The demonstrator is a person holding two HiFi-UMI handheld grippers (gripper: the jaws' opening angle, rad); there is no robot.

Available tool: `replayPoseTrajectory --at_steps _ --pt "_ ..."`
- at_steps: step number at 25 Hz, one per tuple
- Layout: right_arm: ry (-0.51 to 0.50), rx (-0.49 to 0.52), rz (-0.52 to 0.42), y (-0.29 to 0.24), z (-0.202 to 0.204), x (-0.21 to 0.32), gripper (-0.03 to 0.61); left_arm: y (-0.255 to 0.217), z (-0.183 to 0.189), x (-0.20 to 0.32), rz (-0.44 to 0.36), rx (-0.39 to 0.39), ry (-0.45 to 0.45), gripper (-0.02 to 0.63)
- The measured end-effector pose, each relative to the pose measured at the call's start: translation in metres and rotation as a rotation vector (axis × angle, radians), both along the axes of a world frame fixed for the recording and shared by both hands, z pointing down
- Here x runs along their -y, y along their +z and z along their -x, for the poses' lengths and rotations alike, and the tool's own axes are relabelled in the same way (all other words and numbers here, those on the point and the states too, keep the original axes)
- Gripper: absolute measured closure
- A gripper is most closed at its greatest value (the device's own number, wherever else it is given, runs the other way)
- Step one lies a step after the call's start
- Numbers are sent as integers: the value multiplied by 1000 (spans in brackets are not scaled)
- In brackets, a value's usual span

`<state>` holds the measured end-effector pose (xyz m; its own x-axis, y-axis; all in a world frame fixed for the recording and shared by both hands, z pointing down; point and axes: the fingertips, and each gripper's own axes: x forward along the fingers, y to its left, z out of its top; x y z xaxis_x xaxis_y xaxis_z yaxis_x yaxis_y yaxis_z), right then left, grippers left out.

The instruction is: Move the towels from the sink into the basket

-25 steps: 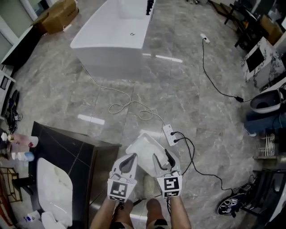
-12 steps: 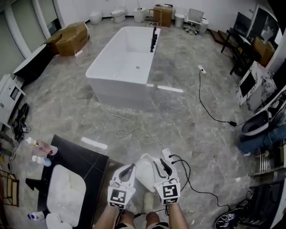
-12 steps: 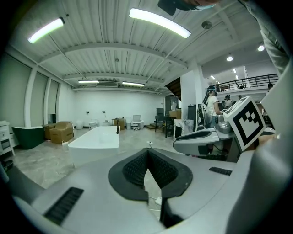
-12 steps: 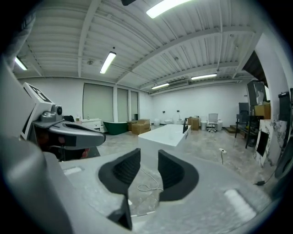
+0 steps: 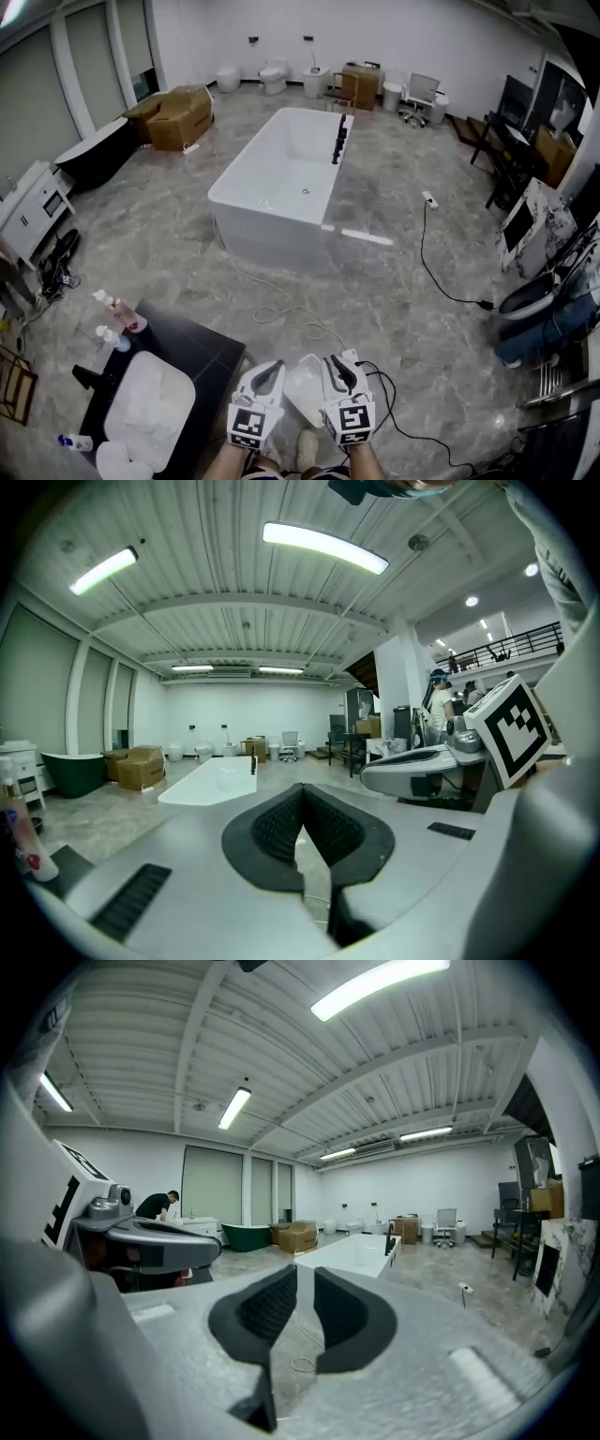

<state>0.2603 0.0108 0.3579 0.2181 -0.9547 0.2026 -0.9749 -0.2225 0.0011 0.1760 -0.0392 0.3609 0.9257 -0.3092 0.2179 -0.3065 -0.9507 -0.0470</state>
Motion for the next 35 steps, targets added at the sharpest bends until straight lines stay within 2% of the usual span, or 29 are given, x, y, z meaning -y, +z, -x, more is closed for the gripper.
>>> replayPoseTrajectory --at_steps 9,19,29,35 --pt "-69 -39 -29 -35 23 -16 559 -31 29 -18 -32 -26 -55 604" --pt "-166 -84 -50 -43 55 -21 578 -32 48 -32 -47 -42 -136 604" --pt "-161 -75 -64 -40 53 -16 578 -29 56 -26 -48 -33 -156 605" --pt "-165 -63 -50 -33 58 -15 578 -28 61 -24 -25 -55 -160 604"
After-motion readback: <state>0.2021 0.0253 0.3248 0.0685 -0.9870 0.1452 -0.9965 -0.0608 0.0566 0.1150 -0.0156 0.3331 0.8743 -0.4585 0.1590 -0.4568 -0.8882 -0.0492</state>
